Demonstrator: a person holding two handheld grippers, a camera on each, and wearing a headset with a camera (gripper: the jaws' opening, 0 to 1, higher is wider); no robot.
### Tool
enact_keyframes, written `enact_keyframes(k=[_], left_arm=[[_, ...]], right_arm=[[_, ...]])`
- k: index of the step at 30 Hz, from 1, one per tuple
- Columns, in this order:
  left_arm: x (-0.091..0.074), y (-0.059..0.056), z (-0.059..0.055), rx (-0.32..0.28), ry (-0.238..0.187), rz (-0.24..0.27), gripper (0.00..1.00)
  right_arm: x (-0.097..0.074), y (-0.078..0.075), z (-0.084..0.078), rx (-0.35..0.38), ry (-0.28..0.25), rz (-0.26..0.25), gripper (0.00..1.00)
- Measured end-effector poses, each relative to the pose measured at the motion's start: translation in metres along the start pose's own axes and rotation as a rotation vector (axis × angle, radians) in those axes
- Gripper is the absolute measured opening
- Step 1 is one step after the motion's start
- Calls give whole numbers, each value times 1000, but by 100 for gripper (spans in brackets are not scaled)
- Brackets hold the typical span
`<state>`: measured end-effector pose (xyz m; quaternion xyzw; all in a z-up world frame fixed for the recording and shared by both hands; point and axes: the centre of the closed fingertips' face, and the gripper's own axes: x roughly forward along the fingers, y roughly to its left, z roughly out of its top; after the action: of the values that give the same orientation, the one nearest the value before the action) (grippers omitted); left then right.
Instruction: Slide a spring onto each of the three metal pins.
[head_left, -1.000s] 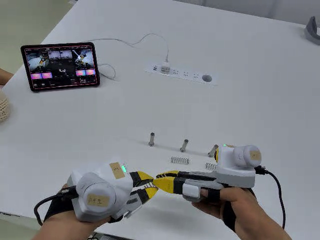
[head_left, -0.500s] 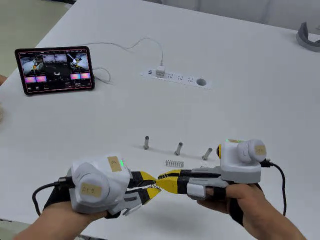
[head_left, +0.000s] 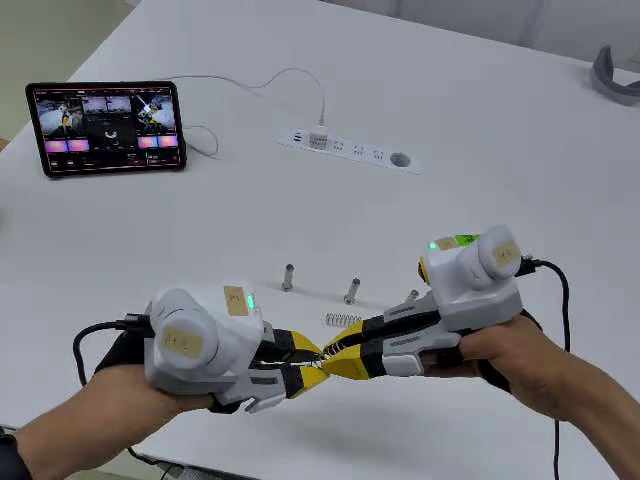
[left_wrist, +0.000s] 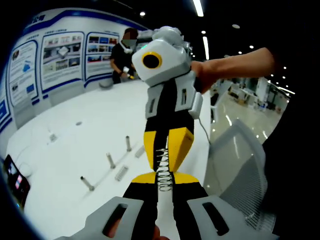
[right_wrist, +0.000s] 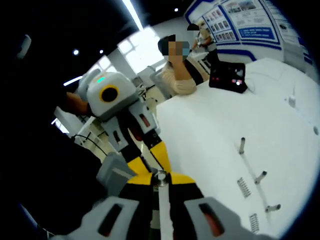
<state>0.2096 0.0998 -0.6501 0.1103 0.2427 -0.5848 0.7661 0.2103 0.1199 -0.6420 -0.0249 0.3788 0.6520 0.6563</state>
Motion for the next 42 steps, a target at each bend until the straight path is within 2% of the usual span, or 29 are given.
enact_keyframes(k=[7, 11, 14, 19, 25, 31, 35, 42], left_arm=[[-5, -3, -1, 11, -12, -24, 10], [-4, -3, -3, 8, -19, -28, 10], [-5, 0, -5, 3, -31, -15, 11], [-8, 11, -13, -29, -40, 52, 16], [-21, 22, -34, -96, -27, 113, 26], [-35, 38, -46, -147, -33, 184, 30], [-45, 54, -53, -186, -44, 248, 33], [-56, 69, -67, -218, -29, 314, 39]], right_arm=[[2, 6, -1, -66, 69, 39, 12], [5, 6, -2, -98, 99, 36, 12], [6, 3, -1, -106, 100, 24, 12], [11, -3, 1, -95, 85, 9, 12], [12, -11, 8, -91, 62, 4, 12], [10, -21, 15, -81, 42, -9, 12], [11, -32, 16, -91, 51, -42, 12], [16, -54, 14, -102, 87, -99, 12]])
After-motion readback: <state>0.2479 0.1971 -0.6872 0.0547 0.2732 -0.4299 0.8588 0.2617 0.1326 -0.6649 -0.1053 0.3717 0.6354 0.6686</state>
